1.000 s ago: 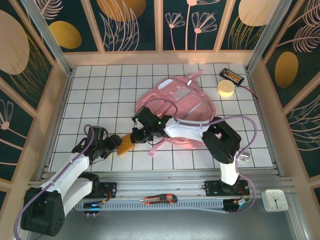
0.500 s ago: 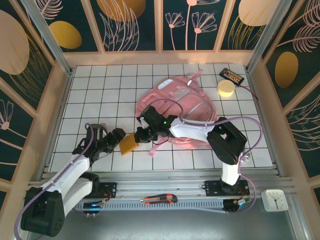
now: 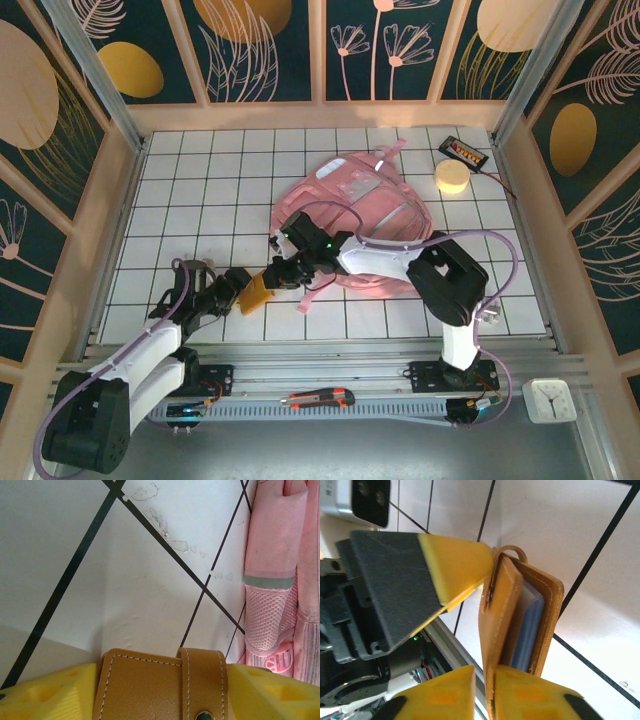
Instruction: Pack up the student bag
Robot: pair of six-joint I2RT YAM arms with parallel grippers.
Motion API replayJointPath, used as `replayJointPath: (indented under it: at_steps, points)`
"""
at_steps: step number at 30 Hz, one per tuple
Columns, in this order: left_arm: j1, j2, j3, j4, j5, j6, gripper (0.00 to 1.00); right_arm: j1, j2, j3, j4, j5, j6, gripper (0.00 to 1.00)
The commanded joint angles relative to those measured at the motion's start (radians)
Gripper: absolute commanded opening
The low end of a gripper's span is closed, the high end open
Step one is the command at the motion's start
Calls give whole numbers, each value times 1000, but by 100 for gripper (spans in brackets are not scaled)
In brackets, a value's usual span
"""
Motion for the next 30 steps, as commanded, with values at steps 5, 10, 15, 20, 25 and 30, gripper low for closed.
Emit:
replayJointPath:
  at_steps: [5, 10, 15, 20, 25, 30]
  points:
    - [-3, -3, -37, 51, 28, -33, 66, -3, 47, 57, -82, -9, -45, 20]
    - [-2, 6, -20, 43, 28, -29, 66, -11, 18, 56, -114, 40, -51, 0]
    - [-2, -14, 162, -148, -53, 114, 65, -42, -142, 40, -220, 135, -68, 0]
    - [-41, 94, 470, -289, -129, 339, 66, -143, -461, 28, -385, 269, -59, 0]
    - [-218, 321, 798, -404, -255, 522, 70, -311, -787, 14, -598, 473, -16, 0]
    - [-412, 573, 1105, -485, -363, 678, 72, -522, -1023, -25, -855, 692, 55, 0]
